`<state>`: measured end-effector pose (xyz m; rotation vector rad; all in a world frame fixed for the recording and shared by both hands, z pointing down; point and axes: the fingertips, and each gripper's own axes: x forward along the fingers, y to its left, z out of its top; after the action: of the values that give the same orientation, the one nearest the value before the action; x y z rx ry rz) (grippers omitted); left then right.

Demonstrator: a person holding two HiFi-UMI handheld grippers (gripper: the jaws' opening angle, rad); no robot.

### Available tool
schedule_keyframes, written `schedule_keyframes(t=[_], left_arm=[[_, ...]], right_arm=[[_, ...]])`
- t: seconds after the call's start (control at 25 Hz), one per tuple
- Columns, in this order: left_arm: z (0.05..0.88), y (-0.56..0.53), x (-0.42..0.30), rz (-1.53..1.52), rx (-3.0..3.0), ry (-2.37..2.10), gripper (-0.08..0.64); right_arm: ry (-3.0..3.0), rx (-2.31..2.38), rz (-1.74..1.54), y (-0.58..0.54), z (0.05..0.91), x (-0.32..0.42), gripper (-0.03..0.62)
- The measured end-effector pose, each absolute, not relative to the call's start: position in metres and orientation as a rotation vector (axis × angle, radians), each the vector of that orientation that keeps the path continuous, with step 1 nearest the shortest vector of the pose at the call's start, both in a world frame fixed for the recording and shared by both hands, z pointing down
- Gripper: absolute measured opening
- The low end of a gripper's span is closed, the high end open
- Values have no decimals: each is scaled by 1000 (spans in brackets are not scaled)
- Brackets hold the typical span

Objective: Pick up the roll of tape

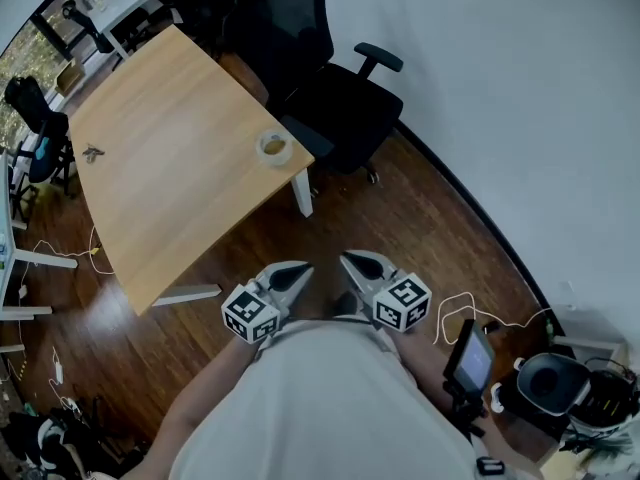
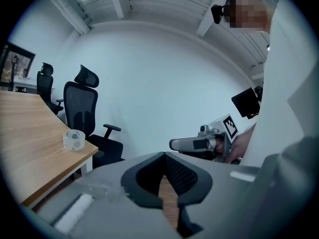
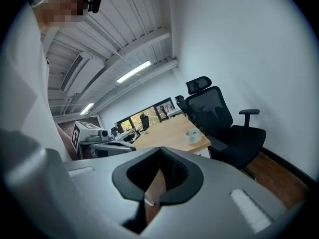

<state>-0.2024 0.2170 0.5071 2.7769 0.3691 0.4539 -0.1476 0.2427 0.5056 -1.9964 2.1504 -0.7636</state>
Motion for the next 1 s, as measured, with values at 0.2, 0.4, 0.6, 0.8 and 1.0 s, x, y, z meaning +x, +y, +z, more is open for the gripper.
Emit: schedule_keyframes(t=[0.2,0.4,0.6,0.8,1.0], left_arm=[[507,221,-184,460,2805,271,6],[510,225,-185,488,2791,169,6],[516,214,-189,526,2771,88,6],[522,194,-189,531,2738,26,6],[515,156,-182,499,2737,48,6]], right_arm=[[2217,-1959,-743,245,504,-128,8],[2264,-1912,-741,248,507,-122,8],[2279,-1870,-771,236,516,-117,8],[2288,-1863,-788,217,517,-109,8],[2283,-1917,-790,184,511,-108,8]])
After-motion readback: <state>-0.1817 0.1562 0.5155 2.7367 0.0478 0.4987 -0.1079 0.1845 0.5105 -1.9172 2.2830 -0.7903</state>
